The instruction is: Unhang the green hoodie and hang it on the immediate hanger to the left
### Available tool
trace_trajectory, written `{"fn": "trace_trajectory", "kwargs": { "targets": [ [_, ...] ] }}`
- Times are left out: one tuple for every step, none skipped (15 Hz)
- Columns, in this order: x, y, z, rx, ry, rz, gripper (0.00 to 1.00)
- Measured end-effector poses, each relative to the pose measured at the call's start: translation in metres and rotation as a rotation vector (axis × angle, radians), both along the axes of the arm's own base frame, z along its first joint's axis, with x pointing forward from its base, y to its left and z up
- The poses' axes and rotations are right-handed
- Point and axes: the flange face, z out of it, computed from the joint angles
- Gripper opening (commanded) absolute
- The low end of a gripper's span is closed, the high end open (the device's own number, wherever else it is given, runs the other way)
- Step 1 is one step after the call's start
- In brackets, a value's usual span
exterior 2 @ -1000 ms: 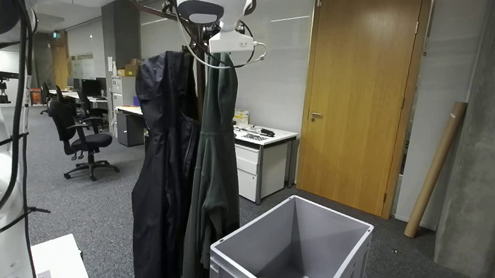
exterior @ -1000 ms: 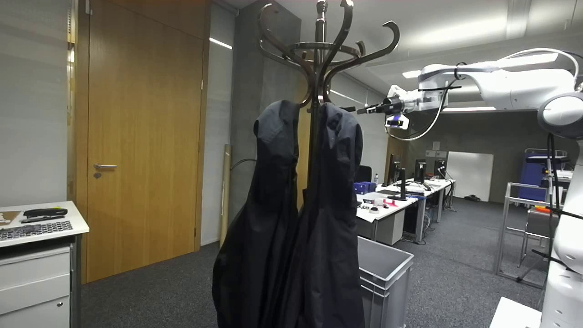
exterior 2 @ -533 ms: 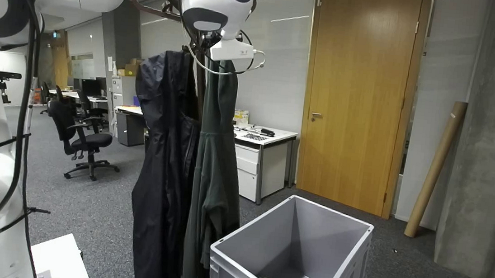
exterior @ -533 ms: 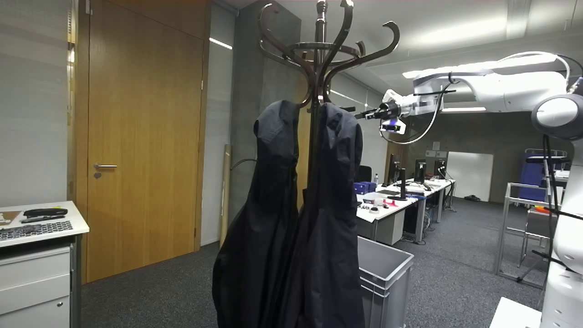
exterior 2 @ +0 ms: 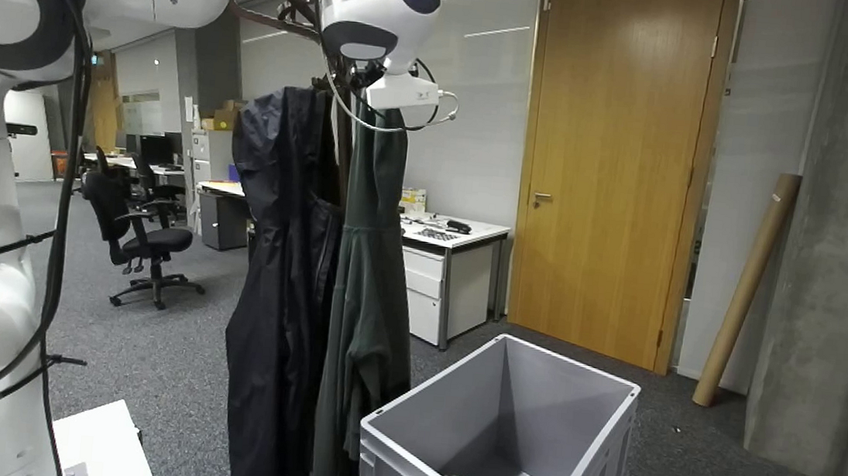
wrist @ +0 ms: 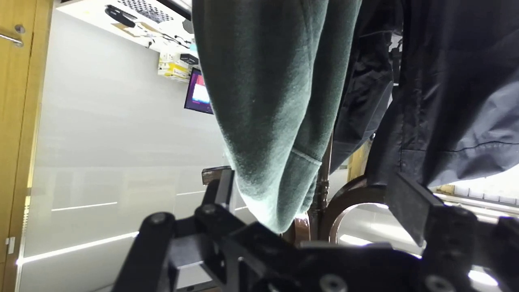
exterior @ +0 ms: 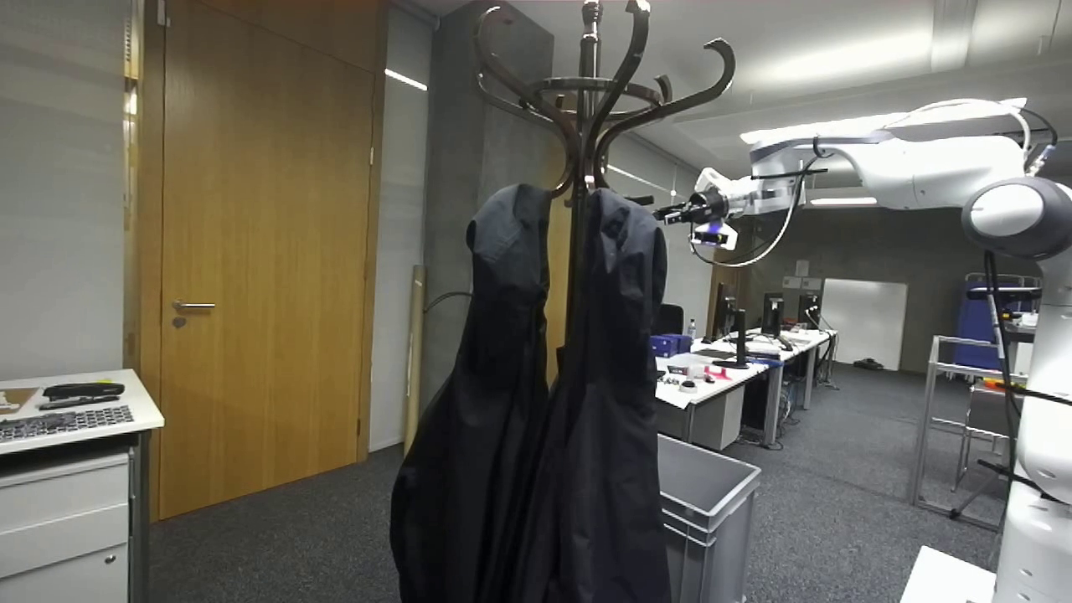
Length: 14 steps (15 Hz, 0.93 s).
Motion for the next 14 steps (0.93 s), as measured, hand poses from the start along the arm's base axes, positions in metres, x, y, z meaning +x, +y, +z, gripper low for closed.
{"fn": "trace_trajectory", "kwargs": {
  "targets": [
    [0.004,0.001,0.001,-0.003,-0.004,0.001,1.00],
    [0.007,0.001,0.001,-0.006,-0.006,0.001,1.00],
    [0.011,0.001,0.002,-0.008,-0.009,0.002,1.00],
    [0.015,0.002,0.001,-0.010,-0.010,0.003,1.00],
    [0.019,0.002,0.000,-0.012,-0.011,0.004,1.00],
    [0.023,0.002,-0.001,-0.014,-0.011,0.005,1.00],
    [0.026,0.003,-0.002,-0.016,-0.011,0.006,1.00],
    [0.030,0.004,-0.004,-0.017,-0.011,0.008,1.00],
    [0.034,0.005,-0.004,-0.019,-0.012,0.010,1.00],
    [0.037,0.006,-0.005,-0.020,-0.014,0.013,1.00],
    [0.041,0.008,-0.005,-0.022,-0.015,0.016,0.95],
    [0.044,0.010,-0.005,-0.023,-0.020,0.020,0.72],
    [0.047,0.013,-0.004,-0.025,-0.023,0.024,0.70],
    [0.050,0.016,-0.003,-0.026,-0.028,0.029,0.68]
  ]
}}
